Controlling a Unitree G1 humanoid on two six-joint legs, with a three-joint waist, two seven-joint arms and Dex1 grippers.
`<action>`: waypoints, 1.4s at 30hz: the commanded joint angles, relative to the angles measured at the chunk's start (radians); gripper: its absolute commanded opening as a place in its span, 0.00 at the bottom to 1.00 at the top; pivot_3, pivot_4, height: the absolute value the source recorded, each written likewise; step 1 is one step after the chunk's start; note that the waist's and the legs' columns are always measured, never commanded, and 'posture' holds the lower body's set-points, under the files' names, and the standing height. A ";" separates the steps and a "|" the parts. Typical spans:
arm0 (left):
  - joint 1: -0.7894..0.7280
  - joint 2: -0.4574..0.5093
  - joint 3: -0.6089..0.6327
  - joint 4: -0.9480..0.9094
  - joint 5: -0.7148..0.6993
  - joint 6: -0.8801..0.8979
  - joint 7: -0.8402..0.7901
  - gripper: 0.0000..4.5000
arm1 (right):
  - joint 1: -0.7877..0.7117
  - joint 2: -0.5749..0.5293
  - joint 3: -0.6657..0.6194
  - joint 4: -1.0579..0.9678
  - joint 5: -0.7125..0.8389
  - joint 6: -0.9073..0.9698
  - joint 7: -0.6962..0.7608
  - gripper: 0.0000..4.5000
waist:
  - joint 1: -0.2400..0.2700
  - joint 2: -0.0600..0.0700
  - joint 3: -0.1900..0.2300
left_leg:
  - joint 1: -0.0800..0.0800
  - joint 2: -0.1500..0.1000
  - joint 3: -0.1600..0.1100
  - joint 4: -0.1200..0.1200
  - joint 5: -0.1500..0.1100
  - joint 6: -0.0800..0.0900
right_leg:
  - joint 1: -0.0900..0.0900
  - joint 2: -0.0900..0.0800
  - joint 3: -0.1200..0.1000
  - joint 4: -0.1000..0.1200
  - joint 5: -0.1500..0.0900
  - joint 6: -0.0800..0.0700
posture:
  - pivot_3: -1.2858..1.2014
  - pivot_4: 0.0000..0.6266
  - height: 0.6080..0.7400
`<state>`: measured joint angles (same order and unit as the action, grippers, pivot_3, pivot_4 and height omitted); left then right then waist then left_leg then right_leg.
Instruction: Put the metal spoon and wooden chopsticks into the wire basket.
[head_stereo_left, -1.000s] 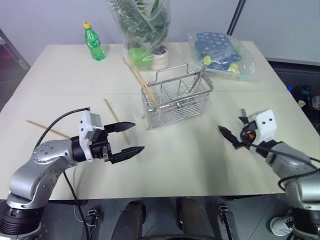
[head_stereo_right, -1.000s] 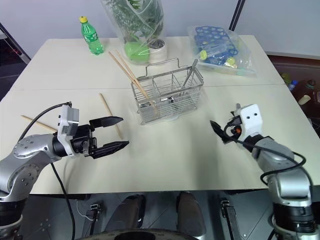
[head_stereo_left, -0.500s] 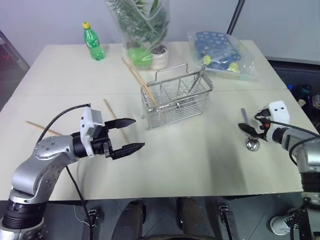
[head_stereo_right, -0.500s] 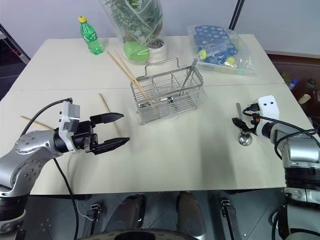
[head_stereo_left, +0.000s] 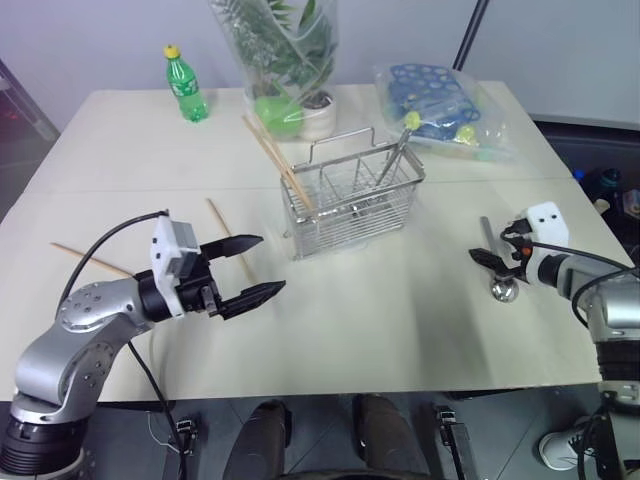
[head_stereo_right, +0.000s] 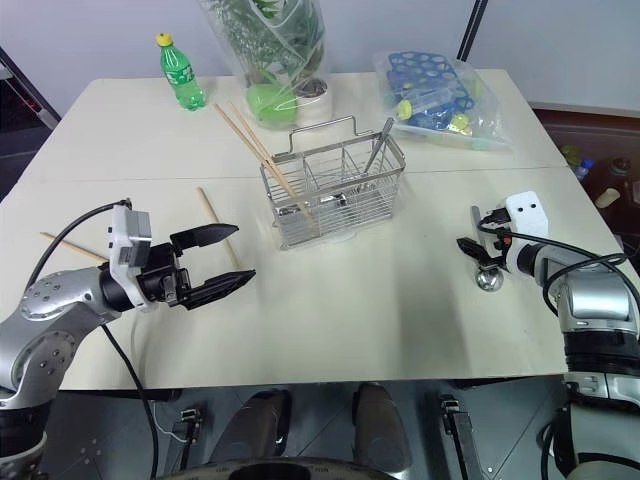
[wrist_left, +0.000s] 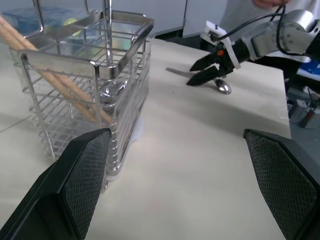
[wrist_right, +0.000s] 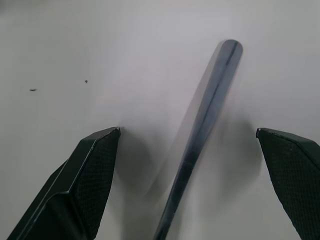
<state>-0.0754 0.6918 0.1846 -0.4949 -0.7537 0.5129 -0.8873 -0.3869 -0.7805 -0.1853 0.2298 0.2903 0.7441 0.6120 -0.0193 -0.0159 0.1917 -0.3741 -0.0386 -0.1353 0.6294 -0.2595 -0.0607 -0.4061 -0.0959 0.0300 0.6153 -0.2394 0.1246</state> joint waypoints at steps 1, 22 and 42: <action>-0.006 0.013 0.034 -0.031 -0.026 -0.007 -0.010 0.99 | 0.017 0.028 -0.025 -0.012 0.045 0.083 0.011 1.00 | 0.000 0.000 0.000 | 0.000 0.000 0.000 0.000 0.000 0.000 | 0.000 0.000 0.000 0.000 0.000 0.000 | 0.52 0.24 1.00; -0.055 0.042 0.026 0.008 -0.042 0.012 -0.064 1.00 | 0.016 0.077 -0.081 -0.103 0.081 0.169 -0.040 0.01 | -0.002 0.000 0.000 | 0.000 0.000 0.000 0.000 0.000 0.000 | 0.000 0.000 0.000 0.000 0.000 0.000 | 0.52 0.24 1.00; -0.056 0.054 0.136 -0.002 -0.166 0.089 0.019 1.00 | -0.352 0.288 -0.151 -0.346 0.044 -0.279 -0.358 0.01 | 0.000 0.003 0.002 | -0.002 0.000 0.000 -0.002 0.000 0.000 | -0.003 0.001 0.000 0.000 0.001 0.002 | 0.52 0.24 1.00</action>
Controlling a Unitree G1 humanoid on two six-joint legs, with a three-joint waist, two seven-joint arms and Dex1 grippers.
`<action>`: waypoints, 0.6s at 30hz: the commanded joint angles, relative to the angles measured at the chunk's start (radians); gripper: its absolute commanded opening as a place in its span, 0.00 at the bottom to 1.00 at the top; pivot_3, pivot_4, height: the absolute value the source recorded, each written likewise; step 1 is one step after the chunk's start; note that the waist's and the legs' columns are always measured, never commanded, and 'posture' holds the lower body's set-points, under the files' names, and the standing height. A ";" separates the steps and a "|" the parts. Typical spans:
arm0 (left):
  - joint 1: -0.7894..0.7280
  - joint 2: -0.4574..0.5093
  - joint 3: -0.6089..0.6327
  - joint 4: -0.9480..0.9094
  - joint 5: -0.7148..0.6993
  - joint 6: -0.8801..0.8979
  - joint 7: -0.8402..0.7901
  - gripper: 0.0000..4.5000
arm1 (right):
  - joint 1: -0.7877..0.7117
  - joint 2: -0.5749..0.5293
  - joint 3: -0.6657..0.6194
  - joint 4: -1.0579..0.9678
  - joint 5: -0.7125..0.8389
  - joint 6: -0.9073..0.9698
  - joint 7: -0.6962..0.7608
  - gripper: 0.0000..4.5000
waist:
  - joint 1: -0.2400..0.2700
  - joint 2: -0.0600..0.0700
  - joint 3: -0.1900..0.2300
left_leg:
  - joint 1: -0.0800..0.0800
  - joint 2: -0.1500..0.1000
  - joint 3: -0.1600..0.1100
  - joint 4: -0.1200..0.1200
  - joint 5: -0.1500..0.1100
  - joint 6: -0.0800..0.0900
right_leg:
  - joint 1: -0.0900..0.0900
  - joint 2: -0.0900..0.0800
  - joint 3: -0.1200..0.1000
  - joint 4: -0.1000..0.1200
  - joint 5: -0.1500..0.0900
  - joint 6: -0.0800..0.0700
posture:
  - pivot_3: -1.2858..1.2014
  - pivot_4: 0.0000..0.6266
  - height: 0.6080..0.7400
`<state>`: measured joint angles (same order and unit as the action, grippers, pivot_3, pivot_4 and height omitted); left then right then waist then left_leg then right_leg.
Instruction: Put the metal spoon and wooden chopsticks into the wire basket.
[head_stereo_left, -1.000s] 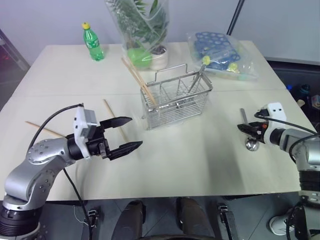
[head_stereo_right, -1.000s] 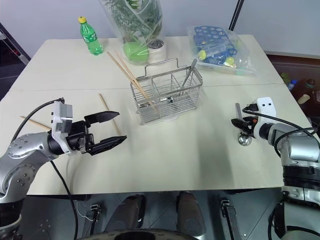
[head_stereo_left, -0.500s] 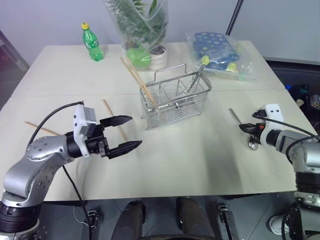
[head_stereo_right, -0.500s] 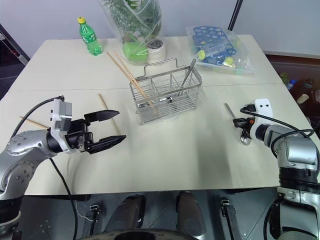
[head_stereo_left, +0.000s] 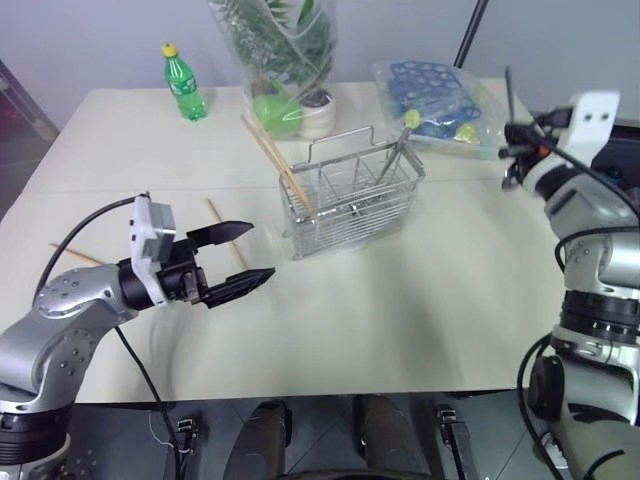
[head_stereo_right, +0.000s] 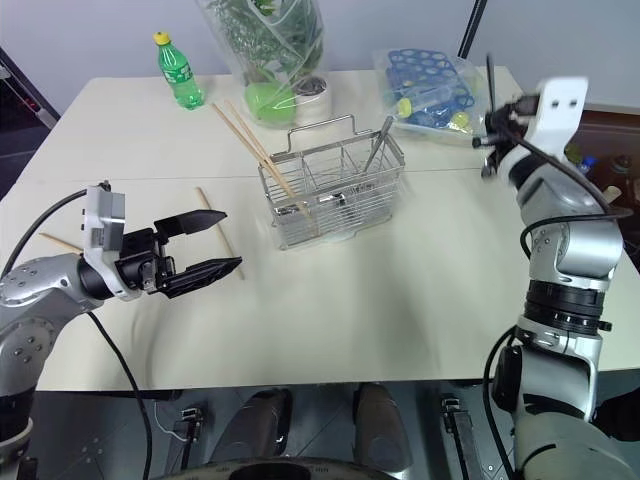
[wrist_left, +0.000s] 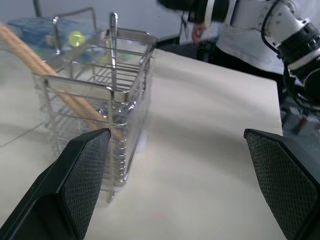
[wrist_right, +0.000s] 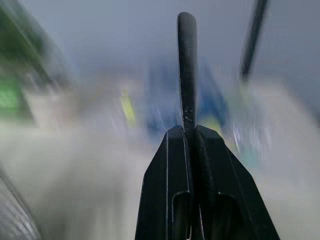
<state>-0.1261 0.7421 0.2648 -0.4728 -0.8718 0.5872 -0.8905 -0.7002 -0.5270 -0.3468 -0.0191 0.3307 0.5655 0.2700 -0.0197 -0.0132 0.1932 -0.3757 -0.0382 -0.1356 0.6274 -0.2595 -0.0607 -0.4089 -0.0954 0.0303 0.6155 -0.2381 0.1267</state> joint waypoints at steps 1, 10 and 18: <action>-0.009 0.002 0.063 -0.022 -0.056 0.018 0.033 1.00 | -0.051 0.072 0.014 -0.129 0.027 -0.121 -0.024 0.01 | 0.000 0.000 0.000 | 0.000 0.000 0.000 0.000 0.000 0.000 | 0.000 0.000 0.000 0.000 0.000 0.000 | 0.52 0.24 1.00; -0.051 -0.042 0.069 -0.013 -0.071 0.011 0.127 1.00 | -0.011 0.282 0.123 -0.199 0.105 -0.218 0.015 0.01 | -0.001 0.000 0.000 | 0.000 0.000 0.000 0.000 0.000 0.000 | 0.000 0.000 0.000 0.001 0.000 0.000 | 0.52 0.24 1.00; -0.057 -0.058 0.074 -0.027 -0.073 0.008 0.179 1.00 | -0.035 0.362 0.178 -0.030 0.085 -0.400 0.113 0.01 | -0.001 0.000 0.000 | 0.000 0.000 0.000 0.000 0.000 0.000 | -0.001 0.000 0.000 0.001 0.000 0.000 | 0.52 0.24 1.00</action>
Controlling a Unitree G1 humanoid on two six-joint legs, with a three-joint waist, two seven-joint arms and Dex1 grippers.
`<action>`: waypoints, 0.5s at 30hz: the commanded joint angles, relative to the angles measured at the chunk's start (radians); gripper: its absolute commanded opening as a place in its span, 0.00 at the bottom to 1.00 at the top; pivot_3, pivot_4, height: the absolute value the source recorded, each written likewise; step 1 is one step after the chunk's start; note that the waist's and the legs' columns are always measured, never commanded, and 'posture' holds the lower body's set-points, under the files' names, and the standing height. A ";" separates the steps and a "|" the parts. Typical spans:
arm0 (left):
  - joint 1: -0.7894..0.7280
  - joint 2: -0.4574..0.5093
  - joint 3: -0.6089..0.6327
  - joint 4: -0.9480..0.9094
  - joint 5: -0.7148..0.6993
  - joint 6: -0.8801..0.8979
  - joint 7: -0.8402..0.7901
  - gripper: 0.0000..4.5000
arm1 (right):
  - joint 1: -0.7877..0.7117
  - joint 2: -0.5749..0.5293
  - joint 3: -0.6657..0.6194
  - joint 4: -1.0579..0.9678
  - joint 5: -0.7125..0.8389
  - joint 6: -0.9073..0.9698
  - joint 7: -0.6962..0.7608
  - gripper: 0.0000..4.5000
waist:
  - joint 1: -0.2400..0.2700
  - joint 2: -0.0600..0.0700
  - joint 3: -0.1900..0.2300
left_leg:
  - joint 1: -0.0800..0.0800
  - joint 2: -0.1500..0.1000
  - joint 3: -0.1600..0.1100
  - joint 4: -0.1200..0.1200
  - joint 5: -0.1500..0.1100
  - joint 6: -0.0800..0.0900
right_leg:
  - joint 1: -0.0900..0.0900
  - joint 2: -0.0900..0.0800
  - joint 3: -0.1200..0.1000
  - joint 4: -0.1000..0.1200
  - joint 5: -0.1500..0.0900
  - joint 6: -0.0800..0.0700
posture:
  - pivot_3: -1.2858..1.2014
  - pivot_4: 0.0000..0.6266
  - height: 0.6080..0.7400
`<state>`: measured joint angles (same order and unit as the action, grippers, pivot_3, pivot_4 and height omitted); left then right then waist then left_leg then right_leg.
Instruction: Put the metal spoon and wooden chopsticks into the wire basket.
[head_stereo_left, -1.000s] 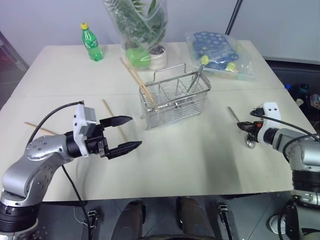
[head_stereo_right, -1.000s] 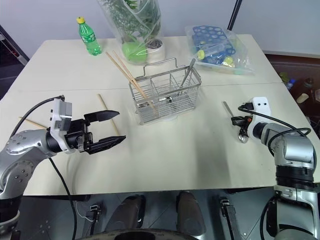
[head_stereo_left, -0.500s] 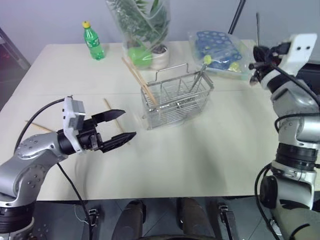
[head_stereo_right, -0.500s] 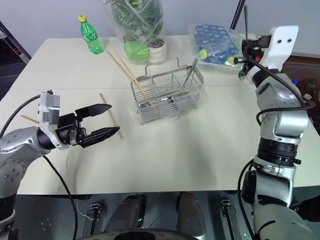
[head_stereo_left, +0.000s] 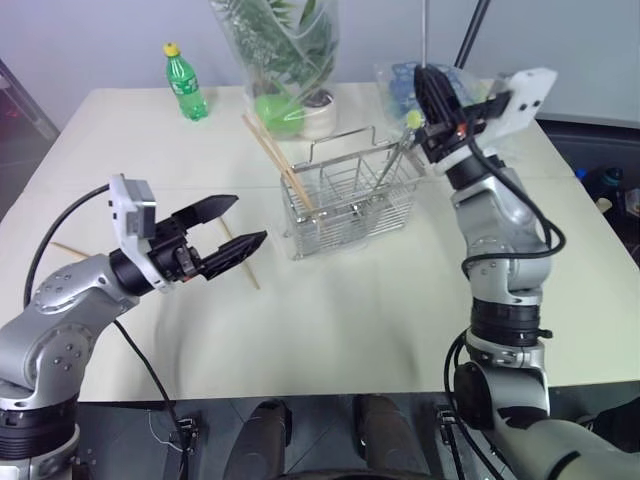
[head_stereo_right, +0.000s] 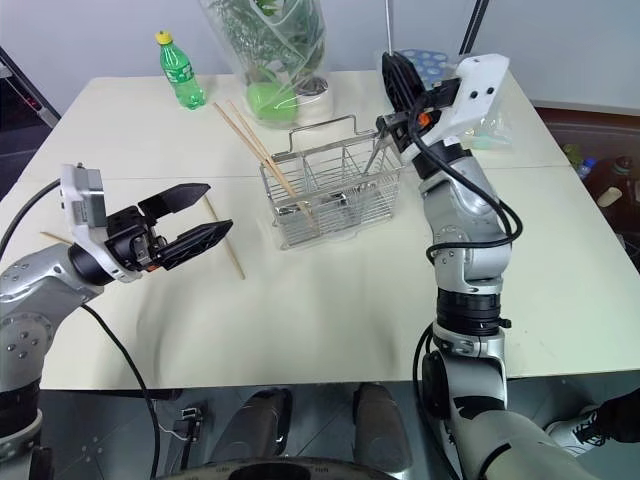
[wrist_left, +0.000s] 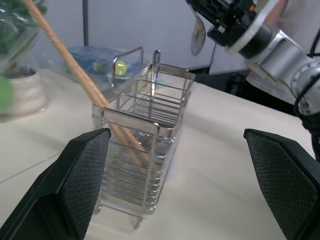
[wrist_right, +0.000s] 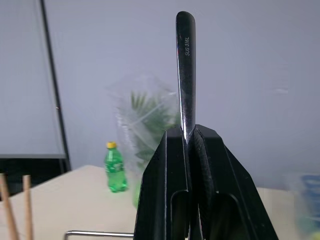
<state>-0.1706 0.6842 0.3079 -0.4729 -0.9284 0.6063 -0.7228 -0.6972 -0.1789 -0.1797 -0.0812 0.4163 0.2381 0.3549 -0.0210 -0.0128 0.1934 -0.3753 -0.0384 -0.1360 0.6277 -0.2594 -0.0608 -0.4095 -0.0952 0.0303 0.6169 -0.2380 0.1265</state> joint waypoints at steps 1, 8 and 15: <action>-0.012 0.000 0.033 -0.029 -0.018 -0.011 0.016 1.00 | -0.045 0.021 0.018 0.060 -0.006 -0.093 0.037 0.01 | -0.001 0.000 0.000 | 0.000 0.000 0.000 0.000 0.000 0.000 | 0.000 0.000 0.000 0.000 0.000 0.000 | 0.52 0.24 1.00; 0.001 0.011 0.056 -0.053 -0.055 0.000 0.042 1.00 | -0.057 0.047 0.050 0.180 -0.031 -0.193 0.074 0.01 | -0.007 0.000 0.000 | 0.000 0.000 0.000 0.000 0.000 0.000 | -0.001 0.000 0.000 0.001 0.000 0.000 | 0.52 0.24 1.00; 0.005 0.014 0.057 -0.060 -0.062 0.000 0.055 1.00 | -0.055 0.052 0.064 0.256 -0.055 -0.265 0.095 0.01 | -0.020 0.000 0.000 | 0.000 0.000 0.000 0.000 0.000 0.000 | -0.001 0.000 0.000 0.001 0.000 0.000 | 0.52 0.24 1.00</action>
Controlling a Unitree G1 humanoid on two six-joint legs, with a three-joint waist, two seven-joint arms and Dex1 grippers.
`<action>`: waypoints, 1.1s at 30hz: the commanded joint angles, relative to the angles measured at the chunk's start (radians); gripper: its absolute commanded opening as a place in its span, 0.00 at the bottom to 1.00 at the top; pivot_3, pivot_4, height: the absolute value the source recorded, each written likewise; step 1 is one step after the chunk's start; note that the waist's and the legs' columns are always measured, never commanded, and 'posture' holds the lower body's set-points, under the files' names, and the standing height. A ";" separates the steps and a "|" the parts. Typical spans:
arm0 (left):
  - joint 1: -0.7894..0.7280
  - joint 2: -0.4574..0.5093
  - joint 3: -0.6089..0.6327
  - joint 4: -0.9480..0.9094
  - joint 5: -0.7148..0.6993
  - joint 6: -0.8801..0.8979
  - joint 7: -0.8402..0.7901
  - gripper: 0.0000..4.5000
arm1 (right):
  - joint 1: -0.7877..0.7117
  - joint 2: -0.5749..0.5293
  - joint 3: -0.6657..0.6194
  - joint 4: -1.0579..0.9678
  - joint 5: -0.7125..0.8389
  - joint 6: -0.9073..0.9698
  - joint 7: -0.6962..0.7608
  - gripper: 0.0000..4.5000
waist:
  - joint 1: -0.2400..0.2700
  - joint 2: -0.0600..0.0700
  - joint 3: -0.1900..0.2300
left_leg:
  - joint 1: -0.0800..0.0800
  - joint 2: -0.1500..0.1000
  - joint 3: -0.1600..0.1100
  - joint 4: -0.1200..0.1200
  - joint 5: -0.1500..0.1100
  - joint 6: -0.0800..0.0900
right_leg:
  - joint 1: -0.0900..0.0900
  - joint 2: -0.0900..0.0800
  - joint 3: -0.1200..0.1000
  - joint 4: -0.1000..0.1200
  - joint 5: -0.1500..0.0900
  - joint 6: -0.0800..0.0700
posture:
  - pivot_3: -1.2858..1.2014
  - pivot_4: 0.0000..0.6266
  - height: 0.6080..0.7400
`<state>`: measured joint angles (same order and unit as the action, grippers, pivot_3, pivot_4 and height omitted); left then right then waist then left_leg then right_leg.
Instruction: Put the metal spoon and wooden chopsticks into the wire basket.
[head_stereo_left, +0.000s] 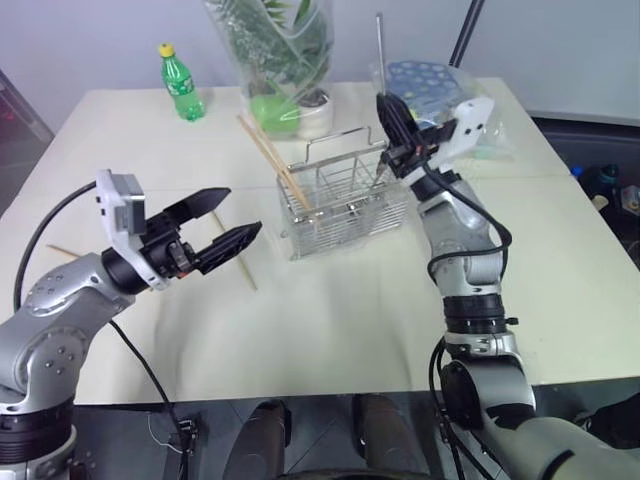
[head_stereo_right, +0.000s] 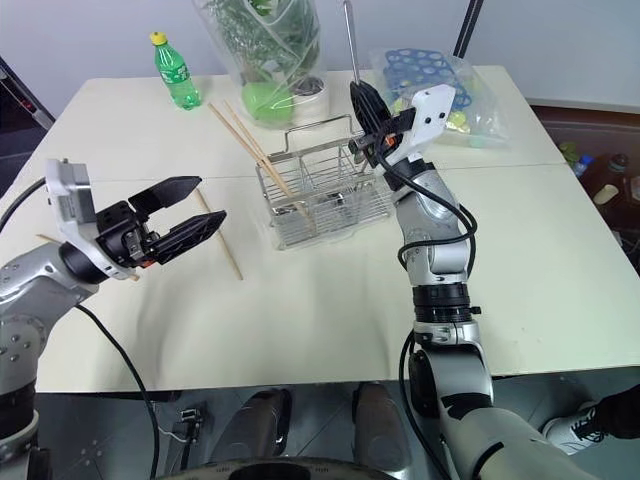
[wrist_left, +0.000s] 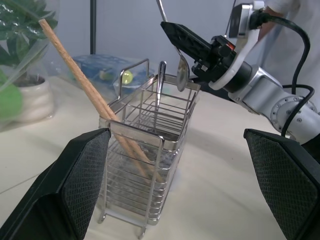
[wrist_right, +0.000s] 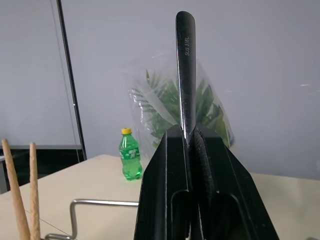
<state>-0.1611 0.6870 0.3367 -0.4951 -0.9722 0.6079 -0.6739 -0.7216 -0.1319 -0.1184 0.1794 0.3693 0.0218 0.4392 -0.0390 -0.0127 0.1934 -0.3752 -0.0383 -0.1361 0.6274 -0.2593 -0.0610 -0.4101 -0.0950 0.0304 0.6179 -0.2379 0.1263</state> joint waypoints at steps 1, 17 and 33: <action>-0.005 0.011 0.027 -0.038 -0.019 -0.002 0.008 1.00 | -0.031 0.003 0.003 0.006 -0.012 -0.059 0.014 0.01 | -0.003 0.000 0.000 | 0.000 0.000 0.000 0.000 0.000 0.000 | 0.000 0.000 0.000 0.000 0.000 0.000 | 0.52 0.24 1.00; -0.002 0.004 0.024 -0.041 -0.015 -0.008 0.023 1.00 | -0.031 0.004 0.005 0.074 -0.016 -0.116 0.071 0.71 | -0.005 0.000 0.000 | 0.000 0.000 0.000 0.000 0.000 0.000 | 0.000 0.000 0.000 0.001 0.000 0.000 | 0.52 0.24 1.00; -0.038 -0.092 0.048 0.014 0.069 -0.063 0.207 1.00 | -0.019 -0.114 -0.002 -0.188 0.029 0.068 0.070 0.98 | -0.003 0.000 0.000 | 0.000 0.000 0.000 0.000 0.000 0.000 | 0.000 0.000 0.000 0.001 0.000 0.000 | 0.52 0.24 1.00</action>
<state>-0.1814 0.6010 0.3528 -0.4723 -0.9247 0.5750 -0.5013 -0.7263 -0.2297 -0.1072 0.0659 0.3712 0.0648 0.5040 -0.0421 -0.0127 0.1935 -0.3752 -0.0384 -0.1365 0.6275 -0.2593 -0.0611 -0.4104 -0.0949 0.0308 0.6186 -0.2379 0.1263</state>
